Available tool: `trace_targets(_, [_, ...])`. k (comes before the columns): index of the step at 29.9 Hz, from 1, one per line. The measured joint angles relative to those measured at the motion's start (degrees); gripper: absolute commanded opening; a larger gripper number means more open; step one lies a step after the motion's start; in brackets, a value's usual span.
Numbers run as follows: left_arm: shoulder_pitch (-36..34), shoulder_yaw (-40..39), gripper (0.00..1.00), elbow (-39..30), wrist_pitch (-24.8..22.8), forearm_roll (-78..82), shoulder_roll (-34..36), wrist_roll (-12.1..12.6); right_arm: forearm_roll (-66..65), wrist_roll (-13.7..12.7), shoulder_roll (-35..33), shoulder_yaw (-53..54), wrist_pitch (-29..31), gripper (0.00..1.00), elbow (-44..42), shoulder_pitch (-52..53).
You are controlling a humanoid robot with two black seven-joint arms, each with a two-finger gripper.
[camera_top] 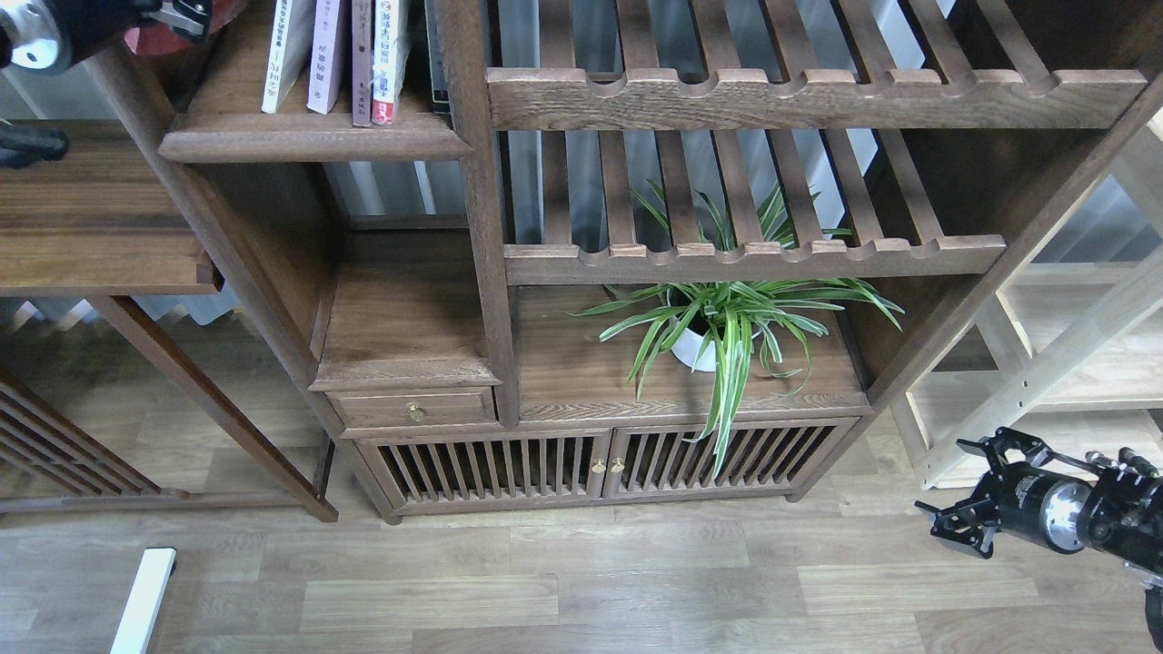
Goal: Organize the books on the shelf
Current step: 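Insert the red book upright beside the standing books with the left gripper, then push the red book into the shelf and release with the left gripper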
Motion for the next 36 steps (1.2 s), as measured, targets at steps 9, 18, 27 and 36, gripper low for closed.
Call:
trace_targets(9, [0.77,0.33,0.00,5.26,1.58,0.17,-5.74,-2.08,0.00,0.00,-0.01,0.08,0.12,1.00,-0.18,0.06])
trace_targets(18, [2.25,0.43,0.00,8.26,3.61,0.80,-9.97,-3.50,0.00,0.00,-0.10,0.17,0.13,1.00,-0.18,0.06])
trace_targets(27, [4.25,0.44,0.21,10.50,4.09,1.63,-10.87,-4.57,0.00,0.00,-0.02,0.18,0.13,1.00,-0.18,-0.01])
trace_targets(36, [4.23,-0.36,0.77,10.64,5.18,0.64,-10.93,-4.32,0.00,0.00,-0.06,0.18,0.21,1.00,-0.18,0.06])
